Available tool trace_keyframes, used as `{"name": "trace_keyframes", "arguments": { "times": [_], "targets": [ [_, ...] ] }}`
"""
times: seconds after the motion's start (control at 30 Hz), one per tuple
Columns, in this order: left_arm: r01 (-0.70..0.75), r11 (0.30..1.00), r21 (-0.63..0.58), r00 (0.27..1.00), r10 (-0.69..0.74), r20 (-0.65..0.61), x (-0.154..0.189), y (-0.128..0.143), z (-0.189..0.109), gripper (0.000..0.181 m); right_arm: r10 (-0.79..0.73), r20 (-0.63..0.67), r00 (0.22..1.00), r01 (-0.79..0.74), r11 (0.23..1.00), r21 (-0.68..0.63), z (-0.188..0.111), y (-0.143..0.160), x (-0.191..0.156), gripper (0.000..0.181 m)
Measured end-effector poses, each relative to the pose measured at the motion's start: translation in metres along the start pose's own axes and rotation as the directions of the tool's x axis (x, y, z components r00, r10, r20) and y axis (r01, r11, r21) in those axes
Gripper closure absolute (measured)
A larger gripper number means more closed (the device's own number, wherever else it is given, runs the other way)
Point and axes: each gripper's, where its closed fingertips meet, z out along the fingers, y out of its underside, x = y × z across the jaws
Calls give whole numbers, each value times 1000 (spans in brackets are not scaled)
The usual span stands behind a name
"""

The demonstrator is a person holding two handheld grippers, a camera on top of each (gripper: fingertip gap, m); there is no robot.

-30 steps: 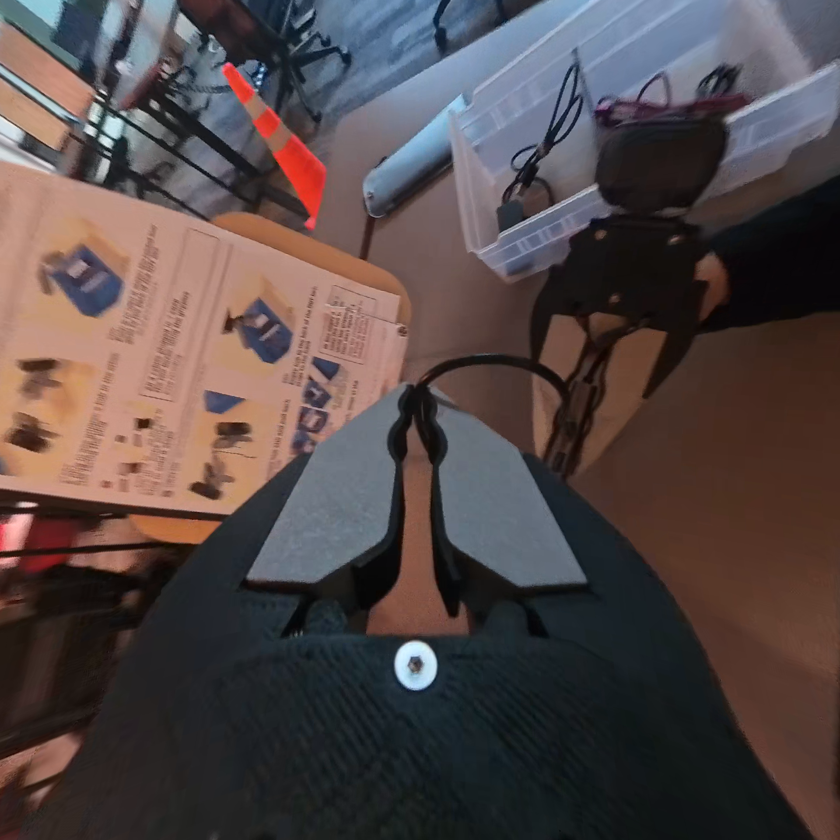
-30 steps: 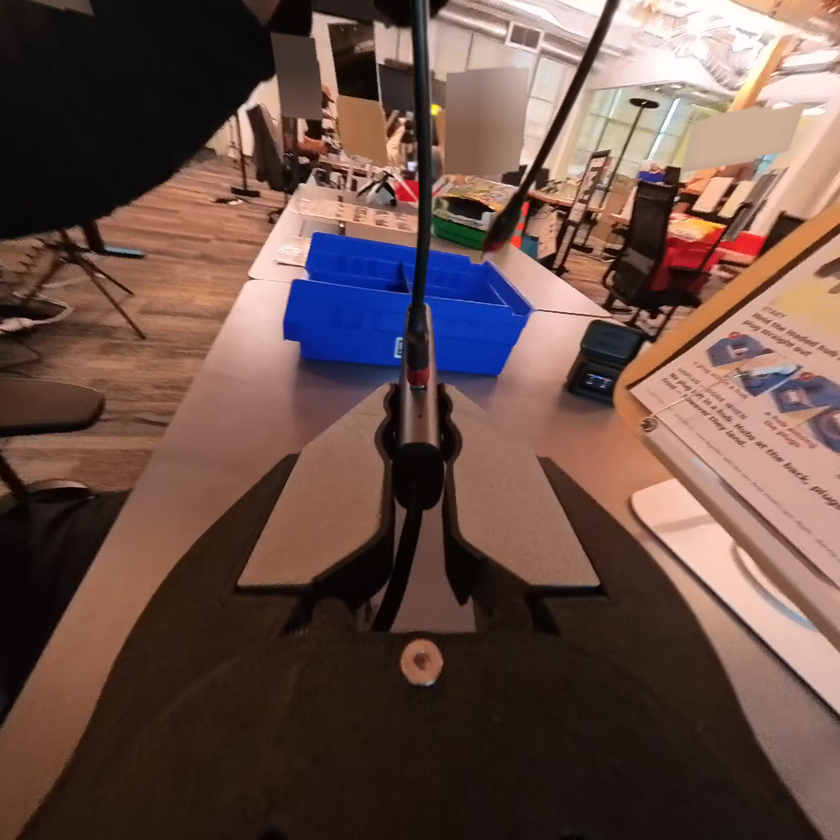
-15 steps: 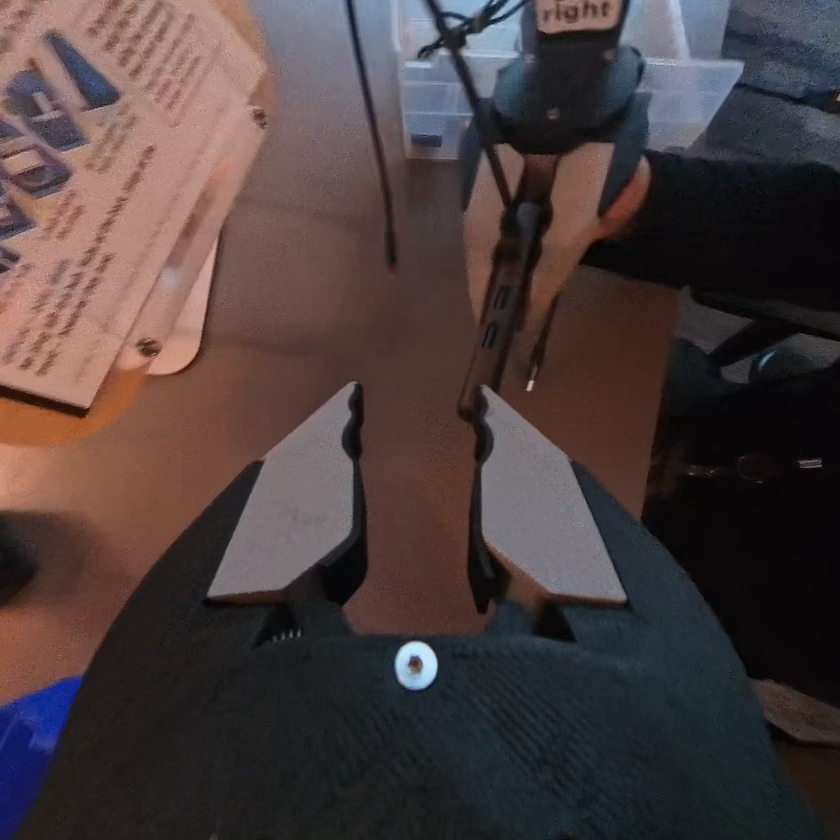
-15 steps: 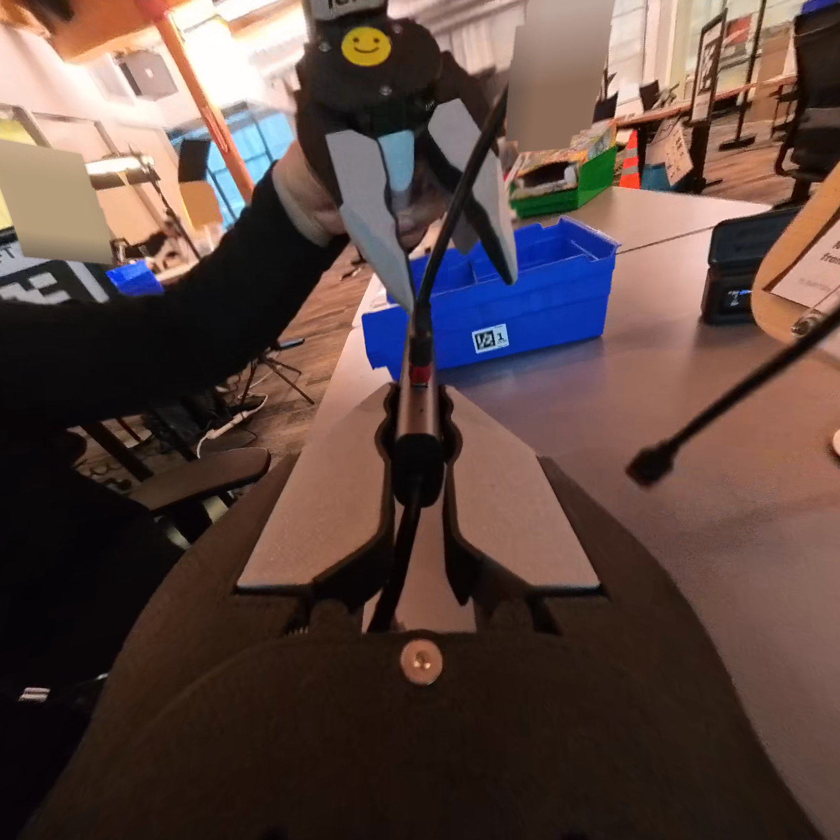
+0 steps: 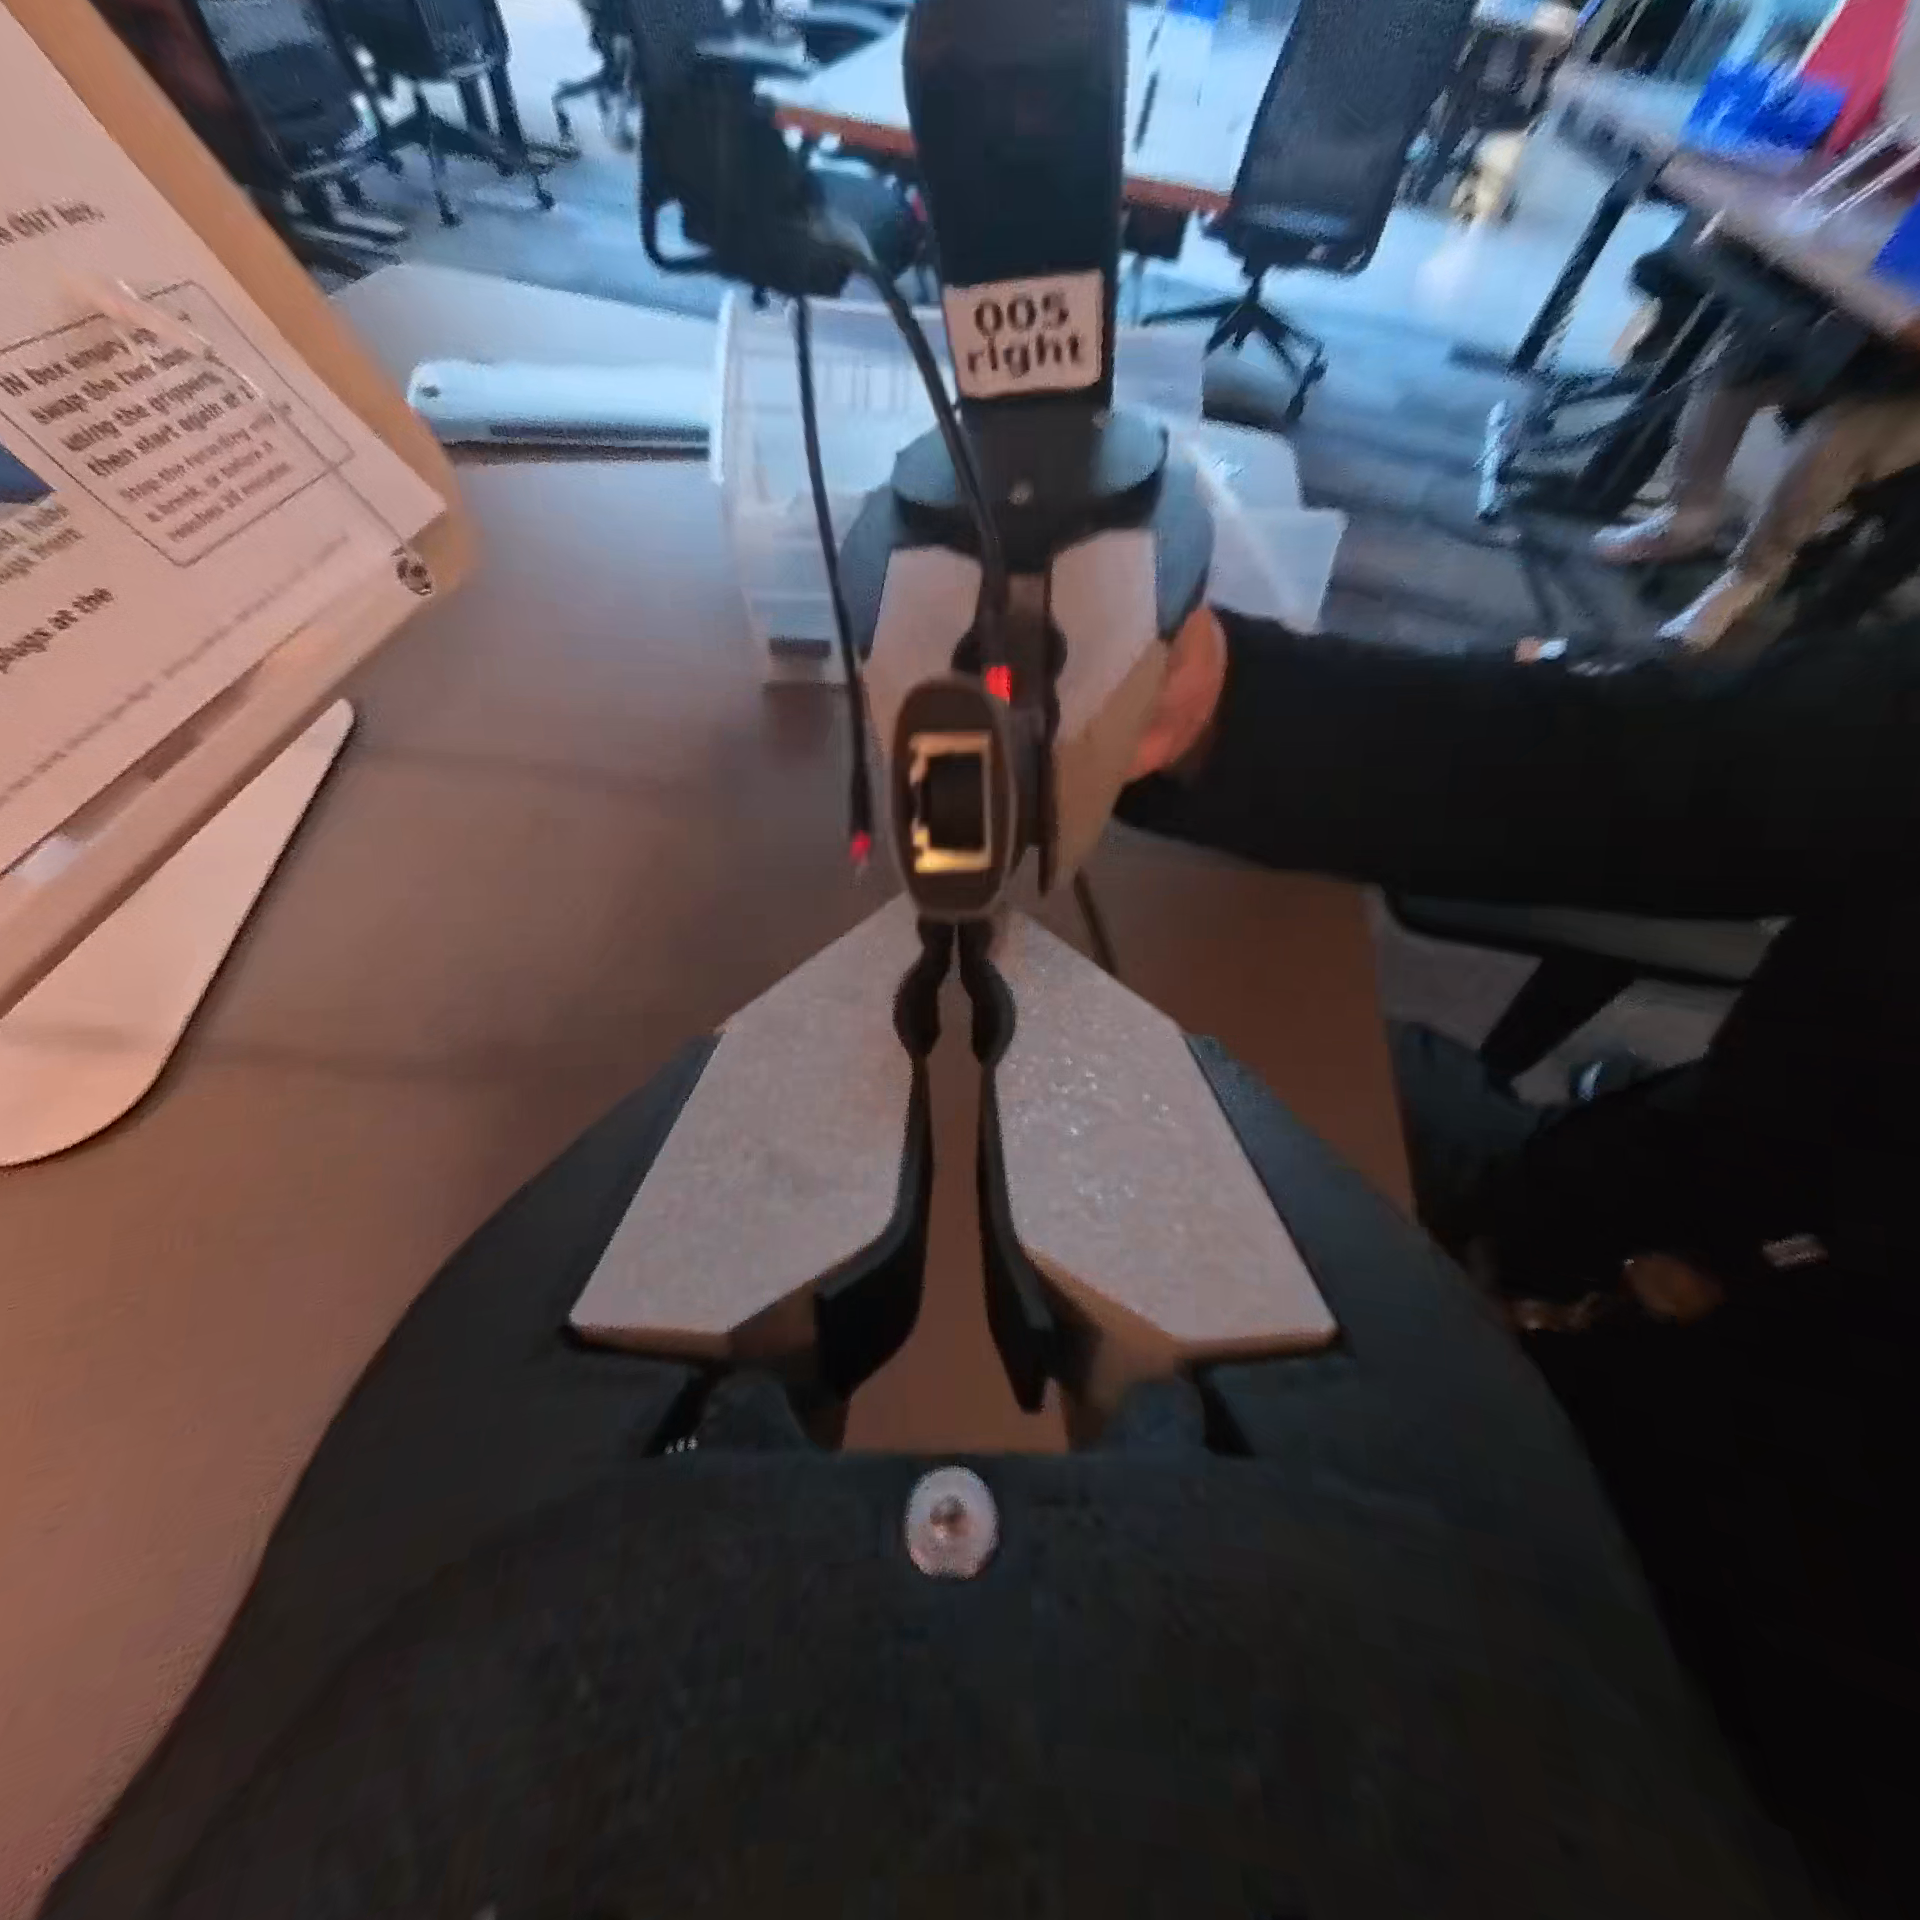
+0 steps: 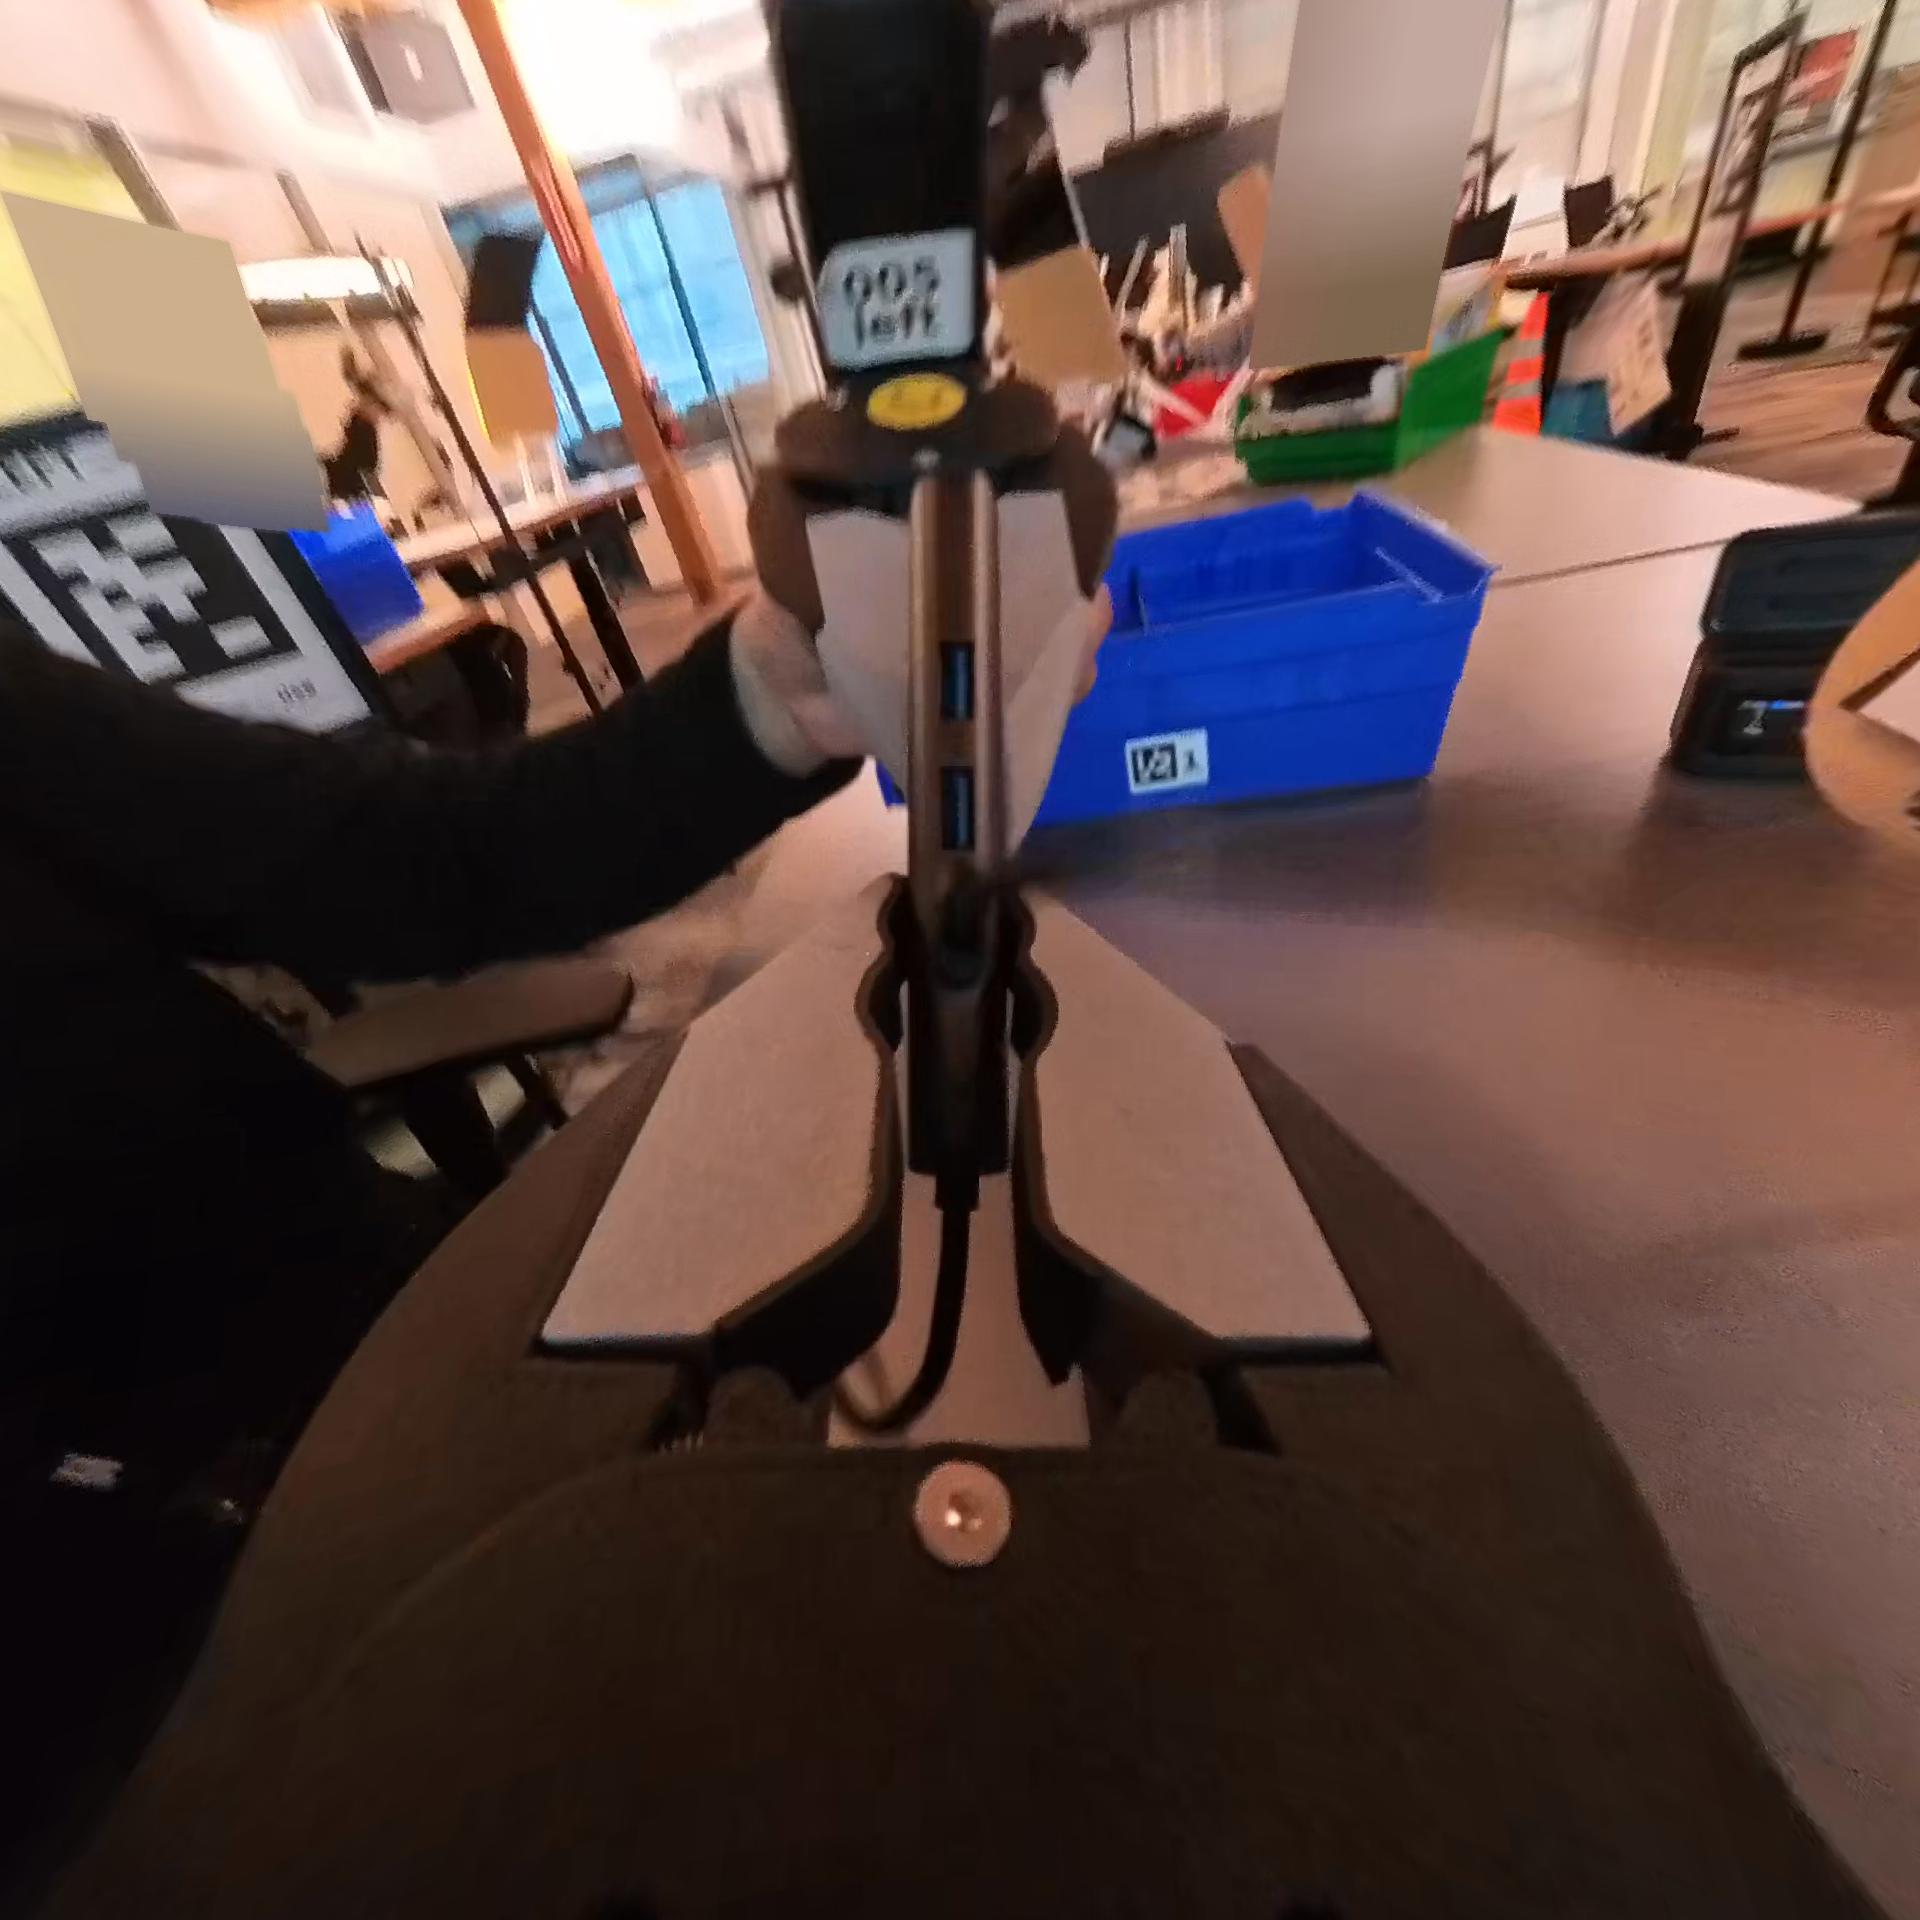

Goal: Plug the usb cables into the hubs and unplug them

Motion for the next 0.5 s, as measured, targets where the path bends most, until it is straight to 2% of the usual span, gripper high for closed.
{"name": "trace_keyframes", "arguments": {
  "times": [0.07,0.2,0.23,0.27,0.4,0.47,0.5],
  "targets": [
    [38,999,-7,998,-38,-45,3,5,3,181,-30,-4,1000,30,998,-61,8,11,-2,168],
    [53,998,-28,998,-53,-14,-4,14,6,177,-39,-17,999,37,993,-110,10,19,1,169],
    [49,998,-31,998,-50,-29,-1,15,5,172,-43,-21,999,40,992,-117,10,19,1,168],
    [42,999,-29,998,-44,-52,2,14,3,157,-52,-31,998,47,990,-131,9,21,2,168],
    [3,1000,-27,999,-4,-39,3,8,-3,140,-86,-44,995,75,974,-215,13,33,3,168],
    [-27,997,-67,999,24,-44,7,10,0,142,-92,-32,995,82,966,-245,18,40,0,168],
    [-45,994,-102,998,41,-38,8,14,3,152,-95,-29,995,84,962,-260,20,43,-1,168]
  ]
}}
